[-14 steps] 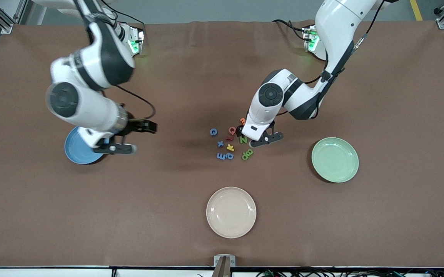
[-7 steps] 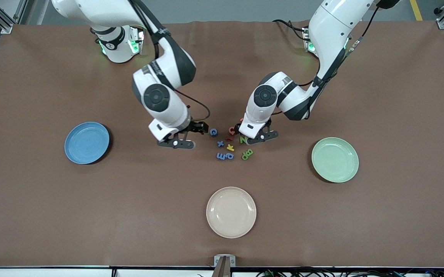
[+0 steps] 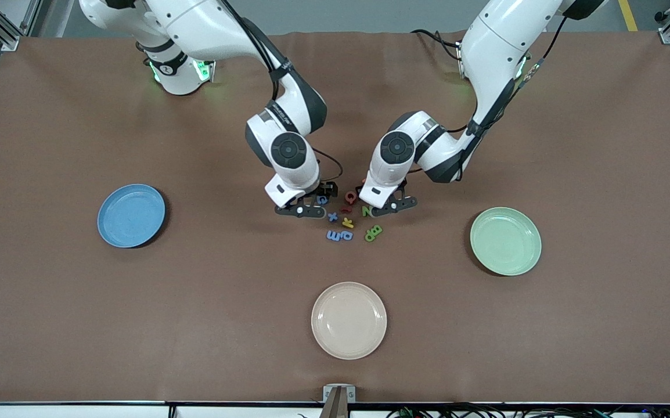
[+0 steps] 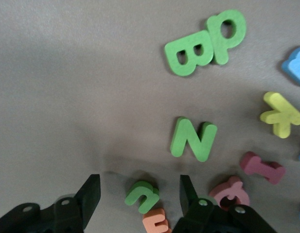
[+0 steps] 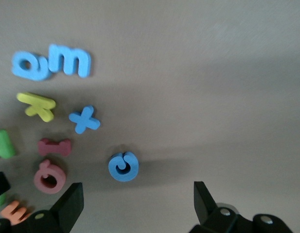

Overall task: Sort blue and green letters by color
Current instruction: 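Grasp the green letter with the left gripper while the right gripper grasps the blue letter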

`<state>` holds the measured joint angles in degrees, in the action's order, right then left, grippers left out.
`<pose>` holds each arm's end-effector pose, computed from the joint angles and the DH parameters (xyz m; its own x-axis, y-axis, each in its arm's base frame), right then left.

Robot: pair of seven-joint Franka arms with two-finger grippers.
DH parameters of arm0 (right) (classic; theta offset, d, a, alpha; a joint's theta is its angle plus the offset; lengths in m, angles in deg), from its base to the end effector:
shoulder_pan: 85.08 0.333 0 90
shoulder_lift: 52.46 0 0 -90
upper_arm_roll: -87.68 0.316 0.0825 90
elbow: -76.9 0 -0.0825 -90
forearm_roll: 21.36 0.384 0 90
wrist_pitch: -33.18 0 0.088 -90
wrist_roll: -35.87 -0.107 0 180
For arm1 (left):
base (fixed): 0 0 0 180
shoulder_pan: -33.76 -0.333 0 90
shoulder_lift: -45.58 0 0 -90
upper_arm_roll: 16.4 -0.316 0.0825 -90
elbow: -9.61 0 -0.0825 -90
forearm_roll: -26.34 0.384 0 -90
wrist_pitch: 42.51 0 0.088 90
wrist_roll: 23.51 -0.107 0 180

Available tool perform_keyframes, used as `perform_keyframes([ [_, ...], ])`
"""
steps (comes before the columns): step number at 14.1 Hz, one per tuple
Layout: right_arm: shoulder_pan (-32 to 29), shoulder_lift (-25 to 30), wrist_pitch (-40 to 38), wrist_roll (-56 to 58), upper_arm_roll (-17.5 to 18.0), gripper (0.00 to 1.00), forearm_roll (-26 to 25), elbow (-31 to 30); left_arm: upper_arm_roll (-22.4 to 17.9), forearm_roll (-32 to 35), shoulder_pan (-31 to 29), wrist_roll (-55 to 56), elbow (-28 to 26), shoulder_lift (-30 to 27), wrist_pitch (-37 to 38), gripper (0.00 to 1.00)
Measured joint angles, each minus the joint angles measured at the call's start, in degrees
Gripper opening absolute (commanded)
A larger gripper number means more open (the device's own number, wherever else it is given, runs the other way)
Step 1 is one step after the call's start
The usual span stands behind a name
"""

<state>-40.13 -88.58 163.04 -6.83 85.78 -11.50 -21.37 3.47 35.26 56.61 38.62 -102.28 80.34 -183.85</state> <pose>0.4813 0.4583 0.2167 0.9861 -0.1015 -0.1312 -0.1049 -0.9943 -0.0193 0.4519 -0.4116 0.1758 0.9586 0.2612 -0.1131 0.2638 -0.9645 0.0091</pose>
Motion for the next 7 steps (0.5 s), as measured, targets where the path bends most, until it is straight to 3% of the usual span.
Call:
perform_keyframes([
  [7,2.12,-3.22,4.97,-3.17,-0.21,0.99,-0.95,-0.38,0.01,0.01,0.02,0.00,-0.05,0.48,-0.19,0.71],
])
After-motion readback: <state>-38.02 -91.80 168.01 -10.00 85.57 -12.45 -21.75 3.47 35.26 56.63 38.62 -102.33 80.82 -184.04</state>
